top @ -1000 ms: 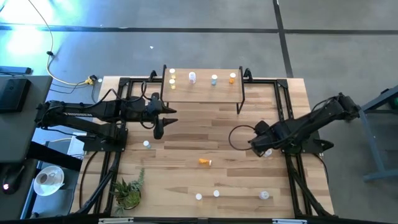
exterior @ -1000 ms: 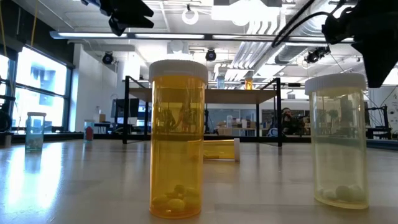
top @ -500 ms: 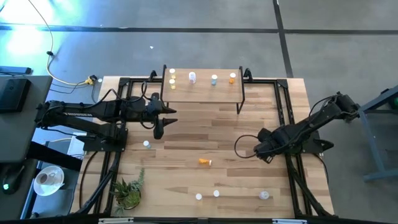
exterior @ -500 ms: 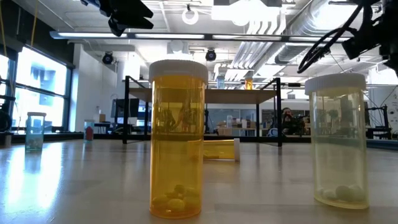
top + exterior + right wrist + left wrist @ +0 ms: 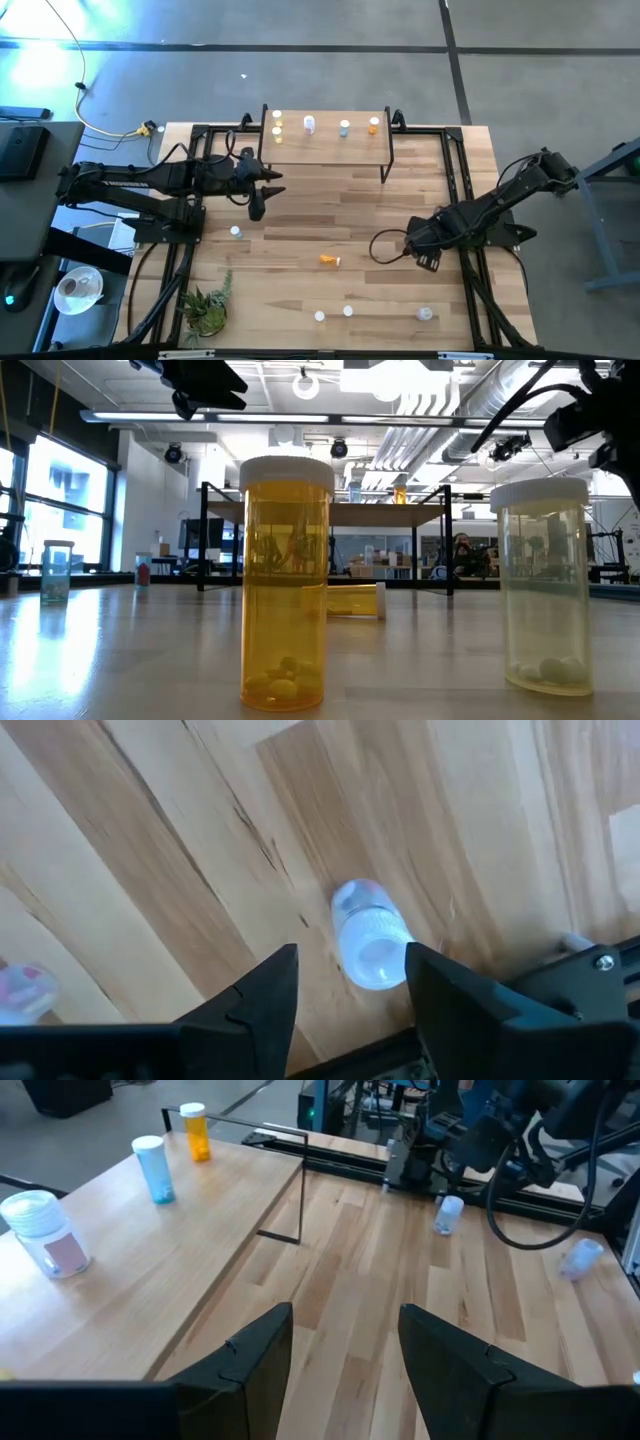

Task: Pick and place medicine bottles onto shelf by color
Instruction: Put the top transparent pill bottle on the shelf aligned with the transparent pill bottle

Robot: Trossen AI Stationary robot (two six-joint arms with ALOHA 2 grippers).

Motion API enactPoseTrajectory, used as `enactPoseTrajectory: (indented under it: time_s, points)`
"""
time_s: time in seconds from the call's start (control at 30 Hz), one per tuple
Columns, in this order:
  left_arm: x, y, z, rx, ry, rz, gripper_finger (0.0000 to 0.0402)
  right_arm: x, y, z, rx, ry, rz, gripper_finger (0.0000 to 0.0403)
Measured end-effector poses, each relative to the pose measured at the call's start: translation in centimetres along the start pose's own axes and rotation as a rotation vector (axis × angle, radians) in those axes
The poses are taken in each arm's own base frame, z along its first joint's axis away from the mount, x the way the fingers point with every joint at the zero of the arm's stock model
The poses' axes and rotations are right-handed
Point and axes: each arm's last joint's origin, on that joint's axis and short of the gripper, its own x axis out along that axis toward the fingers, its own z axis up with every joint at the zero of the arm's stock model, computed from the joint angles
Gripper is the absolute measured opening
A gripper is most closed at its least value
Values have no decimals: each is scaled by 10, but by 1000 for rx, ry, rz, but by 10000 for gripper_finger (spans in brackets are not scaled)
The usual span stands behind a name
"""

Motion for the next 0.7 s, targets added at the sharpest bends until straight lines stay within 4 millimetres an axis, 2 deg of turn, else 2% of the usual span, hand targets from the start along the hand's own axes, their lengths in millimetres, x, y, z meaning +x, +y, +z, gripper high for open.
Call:
enactPoseTrajectory:
  time_s: [0.23,0.5,0.7]
  points:
    - [0,0,0,-14,-1,8,172,3,-3,-3,43,32,-18,211]
    - [0,0,0,-15,-1,7,172,37,-13,-13,129,97,-59,220]
    - [0,0,0,-15,0,7,172,44,-15,-14,125,97,-61,220]
